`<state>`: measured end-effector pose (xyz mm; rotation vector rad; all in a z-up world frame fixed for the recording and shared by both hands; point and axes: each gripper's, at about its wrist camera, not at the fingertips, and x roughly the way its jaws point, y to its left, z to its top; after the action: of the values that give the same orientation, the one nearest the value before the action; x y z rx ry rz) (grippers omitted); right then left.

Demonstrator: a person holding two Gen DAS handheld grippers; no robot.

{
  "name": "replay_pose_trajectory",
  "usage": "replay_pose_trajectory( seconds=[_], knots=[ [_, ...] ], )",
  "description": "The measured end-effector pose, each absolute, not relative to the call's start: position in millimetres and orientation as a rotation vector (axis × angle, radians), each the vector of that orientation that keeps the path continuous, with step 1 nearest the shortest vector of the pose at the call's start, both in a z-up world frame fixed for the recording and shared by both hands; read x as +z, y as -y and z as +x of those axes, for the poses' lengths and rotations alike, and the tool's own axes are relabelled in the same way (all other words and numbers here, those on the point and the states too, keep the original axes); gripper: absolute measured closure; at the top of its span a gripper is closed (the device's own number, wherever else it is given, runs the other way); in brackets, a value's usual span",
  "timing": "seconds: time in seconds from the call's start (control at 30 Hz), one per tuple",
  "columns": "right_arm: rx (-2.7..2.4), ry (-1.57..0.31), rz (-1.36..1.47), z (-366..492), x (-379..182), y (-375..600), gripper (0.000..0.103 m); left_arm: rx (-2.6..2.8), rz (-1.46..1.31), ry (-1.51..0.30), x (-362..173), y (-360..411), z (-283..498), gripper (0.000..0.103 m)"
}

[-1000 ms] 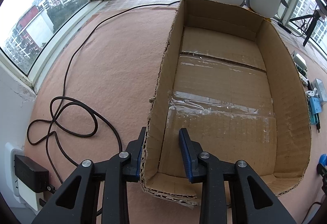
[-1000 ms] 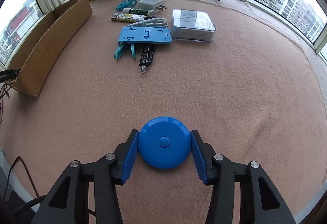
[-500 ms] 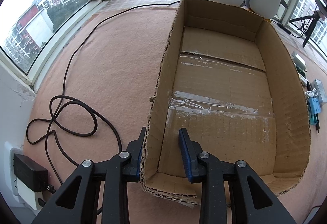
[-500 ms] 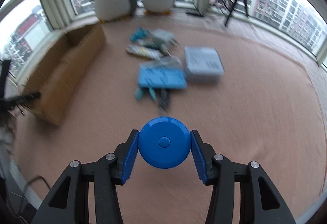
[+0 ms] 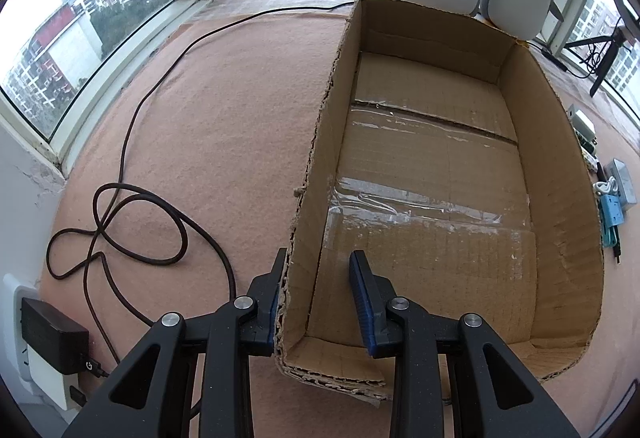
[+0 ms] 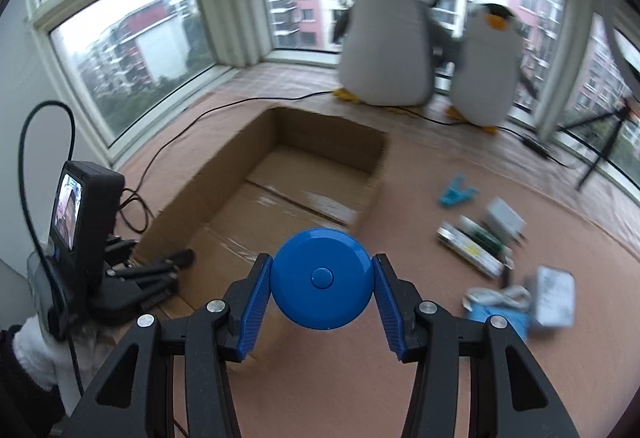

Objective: Organize rigid objects
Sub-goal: 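Carry the tape measure into the cardboard box and release it, then grasp the white square box with the right gripper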

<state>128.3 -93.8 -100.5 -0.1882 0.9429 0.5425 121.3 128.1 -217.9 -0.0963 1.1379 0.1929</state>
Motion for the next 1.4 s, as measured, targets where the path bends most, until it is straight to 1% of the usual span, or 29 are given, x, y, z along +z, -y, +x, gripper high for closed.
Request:
replay_pose_trajectory(
  seconds=[0.2, 0.67, 0.7, 0.73, 0.8, 1.03, 1.27, 1.37, 1.4],
  knots=[
    [0.585, -0.971, -0.236, 141.0, -115.7, 61.1, 0.057, 0.189, -0.115, -1.134, -218.4, -130.0, 121.5, 0.072],
    [0.629, -1.003, -0.287, 143.5, -139.6, 39.9, 0.056, 0.208, -0.129, -1.131, -218.6, -130.6, 121.7, 0.071],
    [0.633, -1.002, -0.289, 142.7, -139.8, 39.3, 0.054, 0.210, -0.129, -1.131, -218.7, -130.8, 121.8, 0.072],
    [0.635, -1.002, -0.291, 142.5, -139.6, 39.0, 0.046, 0.211, -0.128, -1.133, -218.7, -130.5, 121.8, 0.072],
    [0.628, -0.987, -0.280, 140.8, -136.4, 41.5, 0.036, 0.214, -0.122, -1.135, -218.3, -129.2, 121.5, 0.072],
    [0.621, -0.960, -0.179, 131.6, -118.7, 68.1, 0.036, 0.218, -0.105, -1.139, -218.1, -127.0, 121.2, 0.072],
    [0.514, -0.953, -0.114, 121.6, -108.2, 133.7, 0.036, 0.217, -0.106, -1.139, -217.8, -127.4, 120.4, 0.072],
    [0.420, -0.957, -0.078, 121.5, -105.9, 175.7, 0.033, 0.217, -0.107, -1.139, -217.8, -127.4, 120.4, 0.072],
    [0.393, -0.959, -0.068, 121.9, -106.0, 187.6, 0.030, 0.217, -0.107, -1.139, -217.8, -127.3, 120.6, 0.072]
  ],
)
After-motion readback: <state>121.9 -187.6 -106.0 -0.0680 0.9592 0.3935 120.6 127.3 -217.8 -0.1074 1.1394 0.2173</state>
